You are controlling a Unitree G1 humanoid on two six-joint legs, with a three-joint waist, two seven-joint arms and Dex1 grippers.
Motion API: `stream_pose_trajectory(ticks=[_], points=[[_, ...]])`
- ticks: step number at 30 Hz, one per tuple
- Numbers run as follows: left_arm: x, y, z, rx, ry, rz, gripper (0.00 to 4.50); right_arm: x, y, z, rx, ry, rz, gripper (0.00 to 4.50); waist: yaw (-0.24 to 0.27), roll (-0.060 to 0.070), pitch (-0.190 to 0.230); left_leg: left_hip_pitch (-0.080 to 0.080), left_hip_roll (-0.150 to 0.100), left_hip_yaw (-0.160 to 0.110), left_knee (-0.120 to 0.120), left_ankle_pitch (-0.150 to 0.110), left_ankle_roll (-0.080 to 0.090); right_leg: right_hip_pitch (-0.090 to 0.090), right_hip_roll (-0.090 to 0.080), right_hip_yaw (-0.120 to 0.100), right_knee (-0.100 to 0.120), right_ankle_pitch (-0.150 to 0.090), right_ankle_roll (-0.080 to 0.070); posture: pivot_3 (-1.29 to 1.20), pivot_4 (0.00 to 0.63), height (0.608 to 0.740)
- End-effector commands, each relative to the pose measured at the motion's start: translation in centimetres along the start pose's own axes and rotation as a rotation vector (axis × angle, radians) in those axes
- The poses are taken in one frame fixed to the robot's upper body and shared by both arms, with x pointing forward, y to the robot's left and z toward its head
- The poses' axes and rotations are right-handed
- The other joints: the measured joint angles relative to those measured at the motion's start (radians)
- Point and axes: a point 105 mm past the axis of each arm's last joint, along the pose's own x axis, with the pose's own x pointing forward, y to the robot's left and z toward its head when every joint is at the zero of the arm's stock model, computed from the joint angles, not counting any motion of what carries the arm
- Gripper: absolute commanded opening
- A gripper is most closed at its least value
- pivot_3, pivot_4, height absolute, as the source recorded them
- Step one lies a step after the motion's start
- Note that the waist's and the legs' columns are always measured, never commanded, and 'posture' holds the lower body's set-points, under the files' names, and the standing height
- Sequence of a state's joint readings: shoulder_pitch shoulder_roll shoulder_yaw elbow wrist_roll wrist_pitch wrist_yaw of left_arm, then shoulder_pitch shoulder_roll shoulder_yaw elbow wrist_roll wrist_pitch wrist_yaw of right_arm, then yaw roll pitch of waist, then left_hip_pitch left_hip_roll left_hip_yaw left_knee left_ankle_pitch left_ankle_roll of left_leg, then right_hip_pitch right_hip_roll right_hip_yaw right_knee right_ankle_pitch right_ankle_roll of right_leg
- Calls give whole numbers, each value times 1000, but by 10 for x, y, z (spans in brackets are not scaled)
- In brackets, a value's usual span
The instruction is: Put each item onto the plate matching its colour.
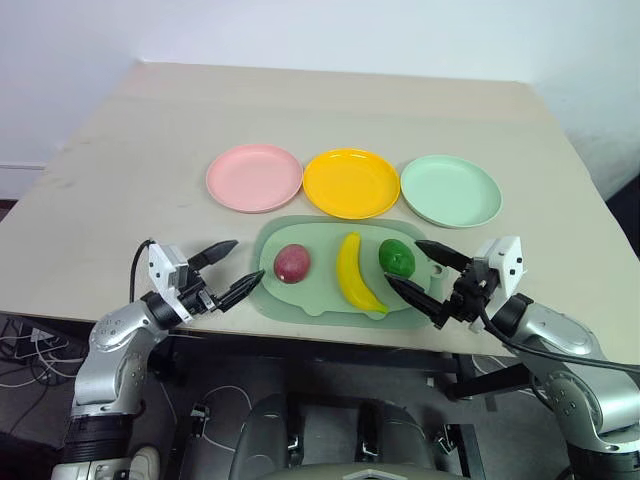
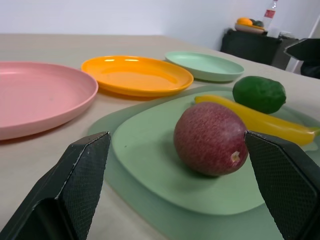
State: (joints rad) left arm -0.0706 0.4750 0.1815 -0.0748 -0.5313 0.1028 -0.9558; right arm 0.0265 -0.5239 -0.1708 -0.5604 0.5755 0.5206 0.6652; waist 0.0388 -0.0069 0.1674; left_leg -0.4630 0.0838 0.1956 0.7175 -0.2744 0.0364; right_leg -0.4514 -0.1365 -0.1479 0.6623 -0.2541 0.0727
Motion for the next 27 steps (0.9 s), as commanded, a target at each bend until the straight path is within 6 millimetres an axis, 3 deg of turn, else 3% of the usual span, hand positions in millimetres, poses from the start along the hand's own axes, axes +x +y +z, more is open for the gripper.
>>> stream_pose_trajectory(ticks=[1, 7, 17, 27], points=[[5, -5, 15, 56, -7, -19, 4484, -1, 5, 2, -2, -6, 22, 4500, 0, 0, 0, 0, 0, 0, 0, 0, 0, 0, 0, 0, 0, 0, 0, 0, 150, 695], [10, -9, 21, 55, -10, -8, 4484, 1, 0, -1, -16, 17, -3, 4500, 0, 0, 0, 0, 0, 0, 0, 0, 0, 0, 0, 0, 0, -1, -1, 0, 150, 695], [17, -14, 14, 22, -21, 3, 4484, 3, -15, -16, -10, 55, -75, 4500, -2, 0, 0, 0, 0, 0, 0, 0, 0, 1, 0, 0, 0, -1, -1, 0, 150, 695], [16, -18, 18, 13, -23, 23, 4484, 25, -31, -18, 26, 132, -111, 4500, -30, 0, 0, 1, 1, 0, 1, 0, -1, 0, 1, 0, 1, 0, -3, 0, 150, 695]])
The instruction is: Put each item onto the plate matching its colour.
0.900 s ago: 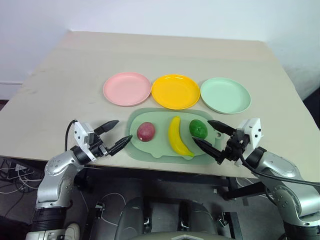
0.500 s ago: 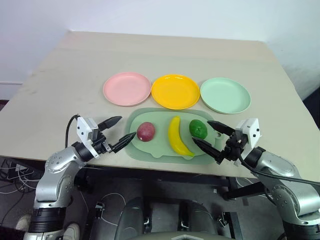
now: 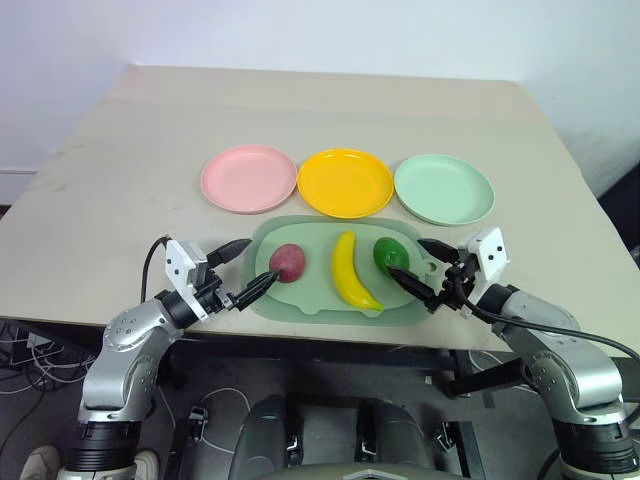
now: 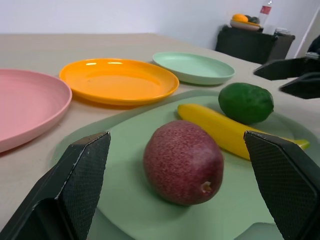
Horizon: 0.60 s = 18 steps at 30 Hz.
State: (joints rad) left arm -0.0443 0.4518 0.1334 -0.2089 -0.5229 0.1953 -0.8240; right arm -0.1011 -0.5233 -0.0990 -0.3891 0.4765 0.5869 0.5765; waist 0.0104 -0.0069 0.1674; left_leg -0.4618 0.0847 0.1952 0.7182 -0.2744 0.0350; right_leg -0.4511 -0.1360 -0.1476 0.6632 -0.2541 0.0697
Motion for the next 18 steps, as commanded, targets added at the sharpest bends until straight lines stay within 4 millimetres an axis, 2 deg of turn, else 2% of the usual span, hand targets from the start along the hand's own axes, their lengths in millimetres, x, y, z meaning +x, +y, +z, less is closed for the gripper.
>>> stream_pose_trajectory(ticks=[1, 8, 15, 18], points=[[2, -4, 15, 35, -38, -10, 4484, 9, 3, 8, 8, 9, 18, 4500, -3, 0, 0, 0, 0, 0, 0, 0, 0, 0, 0, 0, 0, 0, 0, 0, 150, 695], [2, -2, 15, 43, -40, 8, 4484, 31, 10, 5, 50, 89, 60, 4500, -14, 0, 0, 0, 0, 1, 0, 2, -1, -1, 0, 0, 0, 1, 2, 0, 150, 695], [-1, 0, 13, 49, -34, 17, 4484, 48, 4, -5, 50, 177, 34, 4500, -23, 0, 0, -1, 0, 1, -1, 2, -1, -2, 0, 1, 0, 1, 2, 0, 150, 695], [-4, 1, 12, 53, -32, 28, 4500, 48, 3, 1, 37, 147, 29, 3950, -24, 0, 0, -1, 0, 2, -1, 2, -1, -3, 0, 1, 0, 2, 3, 0, 150, 695]])
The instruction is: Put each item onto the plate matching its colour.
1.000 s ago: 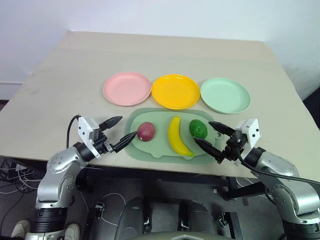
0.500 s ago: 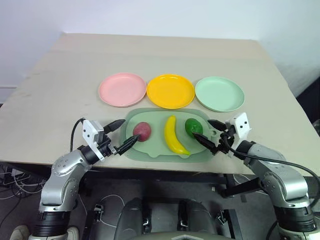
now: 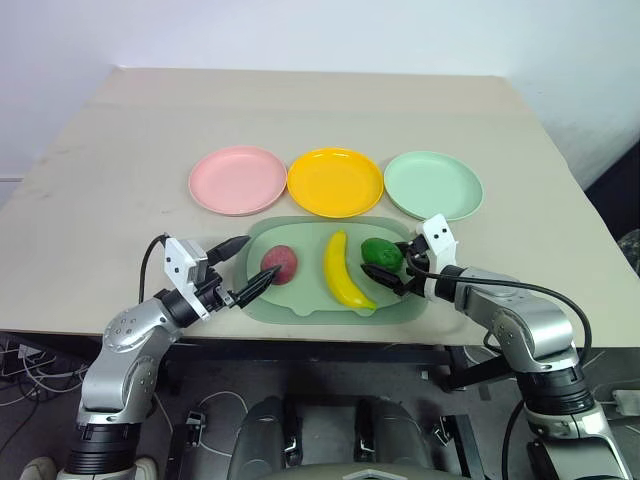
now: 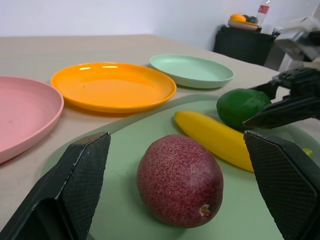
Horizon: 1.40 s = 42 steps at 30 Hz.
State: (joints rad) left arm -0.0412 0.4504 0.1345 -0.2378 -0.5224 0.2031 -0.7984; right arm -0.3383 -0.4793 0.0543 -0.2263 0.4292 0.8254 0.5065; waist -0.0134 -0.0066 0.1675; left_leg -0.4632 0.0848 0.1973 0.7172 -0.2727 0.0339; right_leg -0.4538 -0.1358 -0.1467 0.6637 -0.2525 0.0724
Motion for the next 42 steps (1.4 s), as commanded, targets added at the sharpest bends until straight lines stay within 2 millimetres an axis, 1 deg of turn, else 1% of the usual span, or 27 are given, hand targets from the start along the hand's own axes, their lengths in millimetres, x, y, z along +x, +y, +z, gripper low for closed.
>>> stream_pose_trajectory(ticks=[1, 2, 3, 4, 6, 8, 10, 12, 16, 17, 21, 23, 26, 31, 33, 35, 37, 38, 39, 42], points=[[-7, 3, 6, 42, -19, 19, 4500, -3, 0, 19, -36, -69, -8, 3587, 0, 0, 0, 0, 0, 0, 0, 0, 0, 0, 0, 0, 0, 0, 0, 0, 150, 695], [-8, 3, 5, 43, -16, 21, 4500, -6, -1, 21, -40, -79, -5, 3316, 0, 0, 0, 0, 0, 1, 0, 0, 0, 0, 0, 1, 0, 0, 0, 0, 150, 695], [-9, 3, 5, 44, -14, 23, 4500, -8, 0, 24, -45, -89, 2, 2920, 0, 0, 0, 0, 0, 1, 0, 0, 0, -1, 0, 1, 0, 0, 0, 0, 150, 695], [-10, 3, 4, 46, -13, 23, 4500, -11, 1, 28, -48, -101, 9, 2725, 0, 0, 0, 0, 0, 1, 0, 0, 0, -1, 0, 1, 0, 0, 0, 0, 150, 695], [-11, 4, 4, 48, -13, 32, 4500, -17, 3, 41, -35, -144, 32, 2695, 2, 0, 0, 0, 0, 1, 0, 0, 0, -2, 0, 1, 0, 0, 0, 0, 150, 695], [-13, 5, 3, 48, -14, 39, 4500, -19, -1, 57, -40, -190, 9, 2695, 0, 0, 0, 0, 0, 1, 0, 0, -1, -2, 0, 2, 0, 0, 0, 0, 150, 695], [-14, 4, 2, 48, -11, 39, 4500, -14, -14, 69, -62, -206, -60, 2695, -3, 0, 0, 0, 0, 2, 0, -1, -1, -3, 0, 2, 0, 0, 0, 0, 150, 695], [-15, 3, 1, 48, -11, 40, 4500, -6, -29, 74, -87, -190, -133, 2695, -5, 0, 0, 0, 0, 3, 0, -1, -1, -4, 0, 3, 1, 1, -1, 0, 150, 695], [-17, 2, 1, 50, -14, 51, 4500, 8, -71, 83, -82, -177, -307, 2695, -4, 0, 0, -1, 0, 5, 0, 0, 0, -5, 0, 3, 1, 1, -1, 0, 150, 695], [-17, 2, 1, 51, -14, 54, 4500, 10, -78, 86, -78, -177, -334, 2695, -3, 0, 0, -1, 0, 5, 0, 0, 0, -5, 0, 4, 1, 1, -1, 0, 150, 695], [-24, 0, 0, 56, -6, 67, 4500, 18, -112, 88, -58, -134, -479, 2695, -8, 1, 0, -1, 0, 9, -1, 0, 0, -7, 1, 6, 3, 1, 0, 0, 150, 695], [-24, -1, 4, 62, -9, 76, 4500, 20, -124, 88, -41, -112, -527, 2695, -12, 1, 0, -1, 0, 12, -1, 0, 0, -8, 1, 7, 3, 1, 0, 0, 150, 695], [-21, -4, 13, 68, -19, 82, 4500, 24, -131, 86, -47, -86, -547, 2695, -11, 1, 1, -1, 0, 13, -1, 0, 0, -9, 2, 8, 4, 1, 1, 0, 150, 695], [-16, -9, 18, 68, -19, 88, 4500, 30, -137, 80, -35, -55, -566, 2695, -17, 1, 1, -1, 0, 15, -1, 1, -1, -9, 2, 8, 4, 1, 1, 0, 150, 695], [-11, -14, 30, 76, -29, 84, 4500, 32, -135, 80, -34, -60, -554, 2695, -21, 1, 1, -1, 0, 16, -1, 1, -1, -9, 2, 8, 4, 1, 1, 0, 150, 695], [-8, -19, 41, 83, -36, 84, 4500, 32, -134, 80, -42, -75, -547, 3416, -25, 1, 1, -2, 0, 15, -1, 1, -1, -10, 1, 9, 4, 1, 1, 0, 150, 695], [-6, -23, 49, 84, -37, 83, 4500, 28, -136, 82, -36, -96, -557, 3976, -29, 1, 1, -1, 0, 14, -1, 1, -1, -9, 2, 9, 4, 1, 1, 0, 150, 695], [-5, -26, 52, 84, -36, 83, 4500, 25, -136, 84, -33, -112, -558, 4369, -31, 2, 1, -1, 0, 14, -1, 1, -1, -9, 2, 9, 5, 1, 1, 0, 150, 695], [-5, -30, 53, 82, -35, 82, 4500, 21, -136, 87, -24, -134, -554, 4472, -31, 2, 1, -1, 0, 14, -1, 1, -1, -9, 2, 10, 5, 1, 1, 0, 150, 695], [0, -40, 60, 82, -39, 78, 4500, 9, -130, 93, -2, -205, -513, 4472, -28, 2, 1, 0, 0, 14, -2, 1, -1, -9, 2, 10, 5, 2, 2, 0, 150, 695]])
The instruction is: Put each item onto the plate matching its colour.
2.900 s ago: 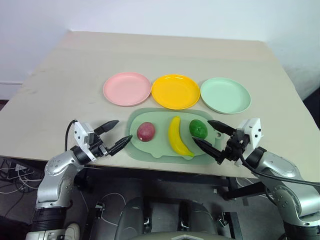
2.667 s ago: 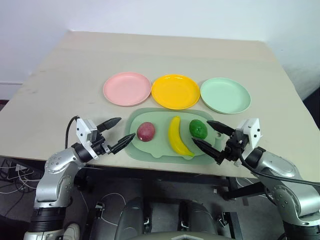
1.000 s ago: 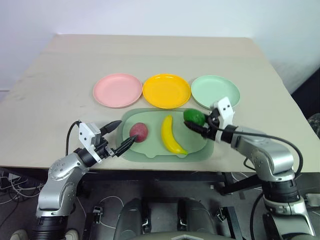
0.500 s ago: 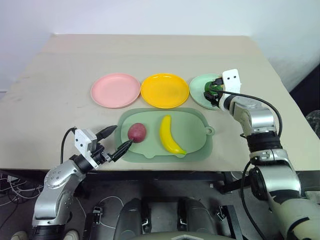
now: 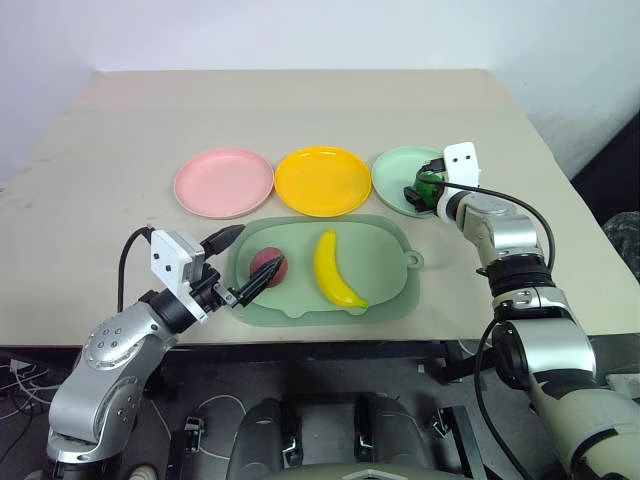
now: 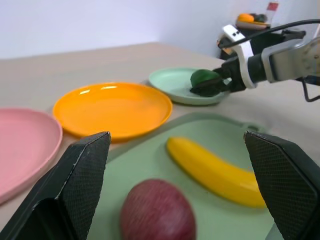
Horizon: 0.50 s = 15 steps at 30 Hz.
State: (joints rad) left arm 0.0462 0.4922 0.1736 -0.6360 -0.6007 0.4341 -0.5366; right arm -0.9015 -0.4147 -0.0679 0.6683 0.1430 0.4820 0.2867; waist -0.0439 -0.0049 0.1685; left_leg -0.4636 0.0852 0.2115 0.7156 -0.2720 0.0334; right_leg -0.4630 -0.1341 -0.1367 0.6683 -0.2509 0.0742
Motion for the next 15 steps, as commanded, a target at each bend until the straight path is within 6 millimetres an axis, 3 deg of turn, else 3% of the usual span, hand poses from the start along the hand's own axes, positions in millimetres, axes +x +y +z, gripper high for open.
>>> stream_pose_trajectory(ticks=[1, 8, 15], points=[[4, -14, 20, 28, -34, -15, 4500, -20, -2, 27, 46, -125, 49, 4472, 2, 0, 0, 0, 0, 0, 0, 0, 0, 0, 0, 0, 0, 0, 0, 0, 150, 695], [18, -27, 42, 35, -45, -18, 4500, -82, 56, 19, 115, -131, 347, 4472, 8, 0, 0, 1, 1, -3, 0, 0, 0, 2, 0, 0, 0, 1, 1, 0, 150, 695], [18, -28, 47, 34, -25, 2, 4500, -115, 97, 7, 129, -84, 528, 4472, 5, 0, 0, 1, 0, -3, 0, 0, 0, 3, 0, 0, -1, 1, 1, 0, 150, 695]])
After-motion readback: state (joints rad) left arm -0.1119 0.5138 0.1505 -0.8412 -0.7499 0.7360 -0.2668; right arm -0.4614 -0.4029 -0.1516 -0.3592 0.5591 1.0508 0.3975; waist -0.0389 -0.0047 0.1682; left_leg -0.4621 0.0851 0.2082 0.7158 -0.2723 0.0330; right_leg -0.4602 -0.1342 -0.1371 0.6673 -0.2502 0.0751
